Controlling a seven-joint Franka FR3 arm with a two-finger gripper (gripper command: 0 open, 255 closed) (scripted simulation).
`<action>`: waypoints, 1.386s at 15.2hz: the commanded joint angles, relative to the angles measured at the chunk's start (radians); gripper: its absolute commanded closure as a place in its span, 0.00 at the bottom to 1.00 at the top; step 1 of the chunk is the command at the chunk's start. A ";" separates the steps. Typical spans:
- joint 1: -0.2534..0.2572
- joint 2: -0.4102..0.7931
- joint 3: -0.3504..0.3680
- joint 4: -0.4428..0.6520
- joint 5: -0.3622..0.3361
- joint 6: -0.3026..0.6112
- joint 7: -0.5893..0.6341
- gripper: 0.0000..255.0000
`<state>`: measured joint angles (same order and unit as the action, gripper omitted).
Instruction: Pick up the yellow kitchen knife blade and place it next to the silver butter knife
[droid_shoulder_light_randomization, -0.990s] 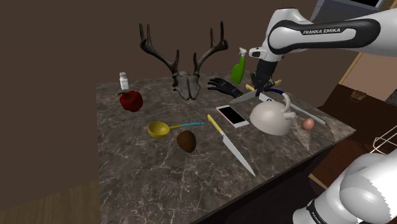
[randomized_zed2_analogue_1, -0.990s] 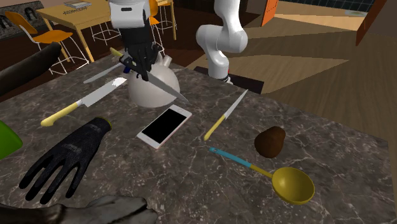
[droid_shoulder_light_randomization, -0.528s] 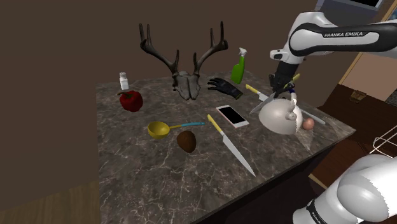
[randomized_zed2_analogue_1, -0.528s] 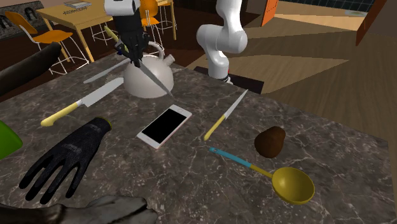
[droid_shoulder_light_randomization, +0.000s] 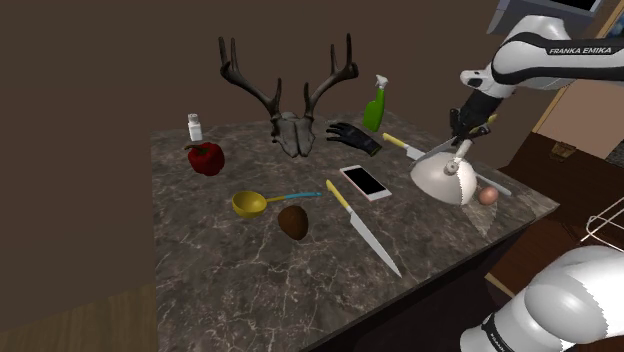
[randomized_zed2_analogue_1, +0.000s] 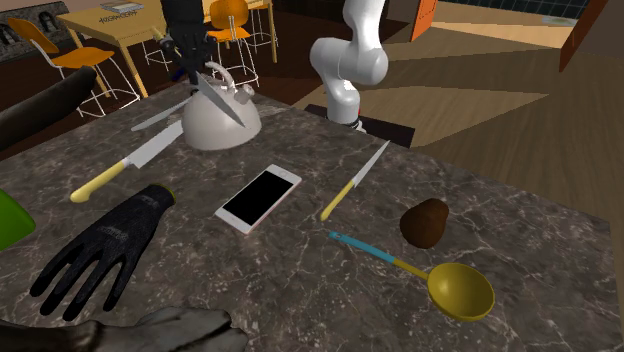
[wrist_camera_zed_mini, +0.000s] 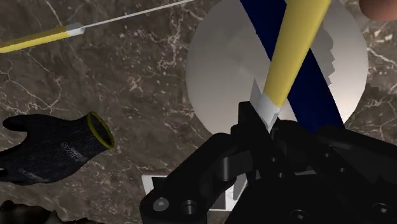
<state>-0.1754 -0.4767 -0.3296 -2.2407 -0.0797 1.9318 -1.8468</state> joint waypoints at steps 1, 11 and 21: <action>-0.048 0.004 -0.023 -0.011 -0.104 -0.126 -0.056 1.00; -0.186 0.037 -0.168 0.044 -0.149 -0.122 -0.323 1.00; -0.212 0.156 -0.353 0.194 -0.049 -0.155 -0.497 0.00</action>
<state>-0.3892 -0.3458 -0.6508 -2.0888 -0.1949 1.8052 -2.3351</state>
